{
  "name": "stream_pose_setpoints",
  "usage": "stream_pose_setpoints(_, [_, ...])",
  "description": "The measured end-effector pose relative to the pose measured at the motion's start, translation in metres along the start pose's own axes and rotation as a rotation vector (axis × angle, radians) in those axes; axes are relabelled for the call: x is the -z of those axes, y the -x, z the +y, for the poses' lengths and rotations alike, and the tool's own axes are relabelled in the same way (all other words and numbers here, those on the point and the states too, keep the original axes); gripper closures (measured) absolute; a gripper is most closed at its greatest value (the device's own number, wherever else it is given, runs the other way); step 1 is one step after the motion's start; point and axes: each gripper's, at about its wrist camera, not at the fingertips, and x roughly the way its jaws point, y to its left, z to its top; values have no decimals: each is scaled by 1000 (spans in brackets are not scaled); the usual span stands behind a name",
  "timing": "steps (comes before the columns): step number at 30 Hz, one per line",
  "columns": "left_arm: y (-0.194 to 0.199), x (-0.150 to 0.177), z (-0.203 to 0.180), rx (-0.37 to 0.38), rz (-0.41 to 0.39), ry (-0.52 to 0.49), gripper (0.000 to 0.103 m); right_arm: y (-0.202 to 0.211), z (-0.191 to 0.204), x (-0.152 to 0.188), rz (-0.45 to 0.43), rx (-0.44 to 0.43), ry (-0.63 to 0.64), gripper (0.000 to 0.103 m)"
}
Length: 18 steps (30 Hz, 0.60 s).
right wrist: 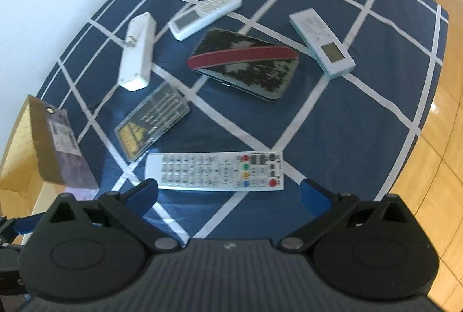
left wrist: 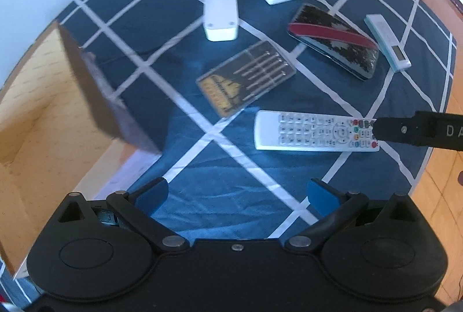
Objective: Organize objects
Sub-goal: 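Move the right tool toward the white TV remote beside the box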
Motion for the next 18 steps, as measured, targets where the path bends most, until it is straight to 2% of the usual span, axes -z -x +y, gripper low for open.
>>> stream_pose_setpoints(9, [-39,-24,-16,6,71,-44,0,-34,-14,-12,70,-28,-24,0])
stream_pose_setpoints(18, [-72,-41,-22,34,100,-92,0,-72,-18,-21,143,-42,-53,0])
